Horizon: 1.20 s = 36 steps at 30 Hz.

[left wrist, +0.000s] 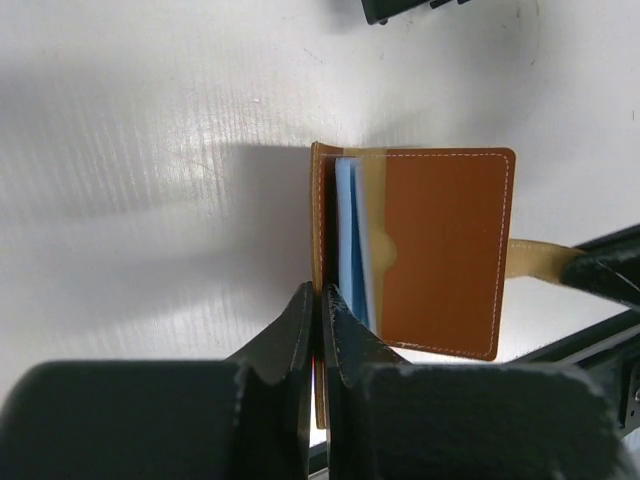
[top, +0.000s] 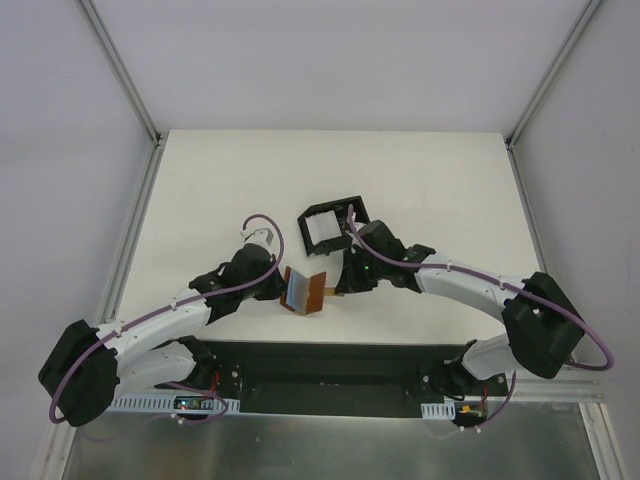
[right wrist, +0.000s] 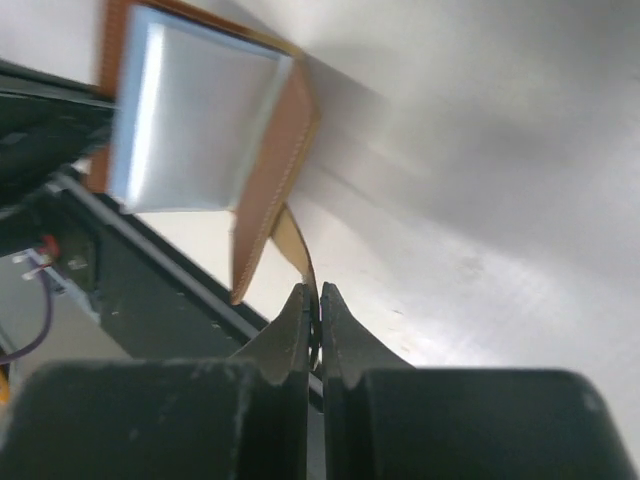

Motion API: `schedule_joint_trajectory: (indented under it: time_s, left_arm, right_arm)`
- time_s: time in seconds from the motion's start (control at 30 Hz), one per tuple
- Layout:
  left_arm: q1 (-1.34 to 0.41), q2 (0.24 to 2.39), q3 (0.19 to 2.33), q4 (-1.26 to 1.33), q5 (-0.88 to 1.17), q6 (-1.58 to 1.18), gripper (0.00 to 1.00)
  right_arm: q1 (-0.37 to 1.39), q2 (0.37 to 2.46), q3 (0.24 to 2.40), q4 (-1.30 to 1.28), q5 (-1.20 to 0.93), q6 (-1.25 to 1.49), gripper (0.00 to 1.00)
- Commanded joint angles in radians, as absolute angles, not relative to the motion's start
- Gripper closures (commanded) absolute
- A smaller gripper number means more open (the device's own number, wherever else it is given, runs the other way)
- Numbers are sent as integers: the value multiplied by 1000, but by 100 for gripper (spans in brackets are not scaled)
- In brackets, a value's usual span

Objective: Put the credit cards into the card holder
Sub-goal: Open the card holder at the center of the board.

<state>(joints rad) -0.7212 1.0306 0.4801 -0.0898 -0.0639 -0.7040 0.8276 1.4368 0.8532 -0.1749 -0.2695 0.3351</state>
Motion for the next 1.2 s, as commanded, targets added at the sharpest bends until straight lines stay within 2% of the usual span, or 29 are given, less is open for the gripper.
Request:
schedule_joint_trajectory:
  time_s: [0.0,0.2,0.53,0.7,0.8,0.87,1.1,1.17]
  left_arm:
    - [-730,1005,448,-40,-42,-713,100]
    - [-730,1034,414,-5,-17,-765,100]
    - [-738,1003,429,46,55,-752,100]
    - [-741,1011,449,48,81,-735,100]
    - [-744,1034,453,48,83,-745,100]
    - [-744,1045,453,46,72,-755,100]
    - [-752,1040,463,46,64,-753,100]
    - [-753,1035,465,46,61,-750,100]
  right_arm:
    - [793,1391,747,-195,-218,311,98]
    - [755,1445,733,-204,-161,291,94]
    - [749,1549,853,-308,-85,244,94]
    - [749,1569,835,-288,-75,245,93]
    - [749,1543,844,-288,-86,241,86]
    - [749,1514,850,-285,-91,242,75]
    - [749,1407,908,-327,-80,252,64]
    - [758,1375,925,-330,-58,265,57]
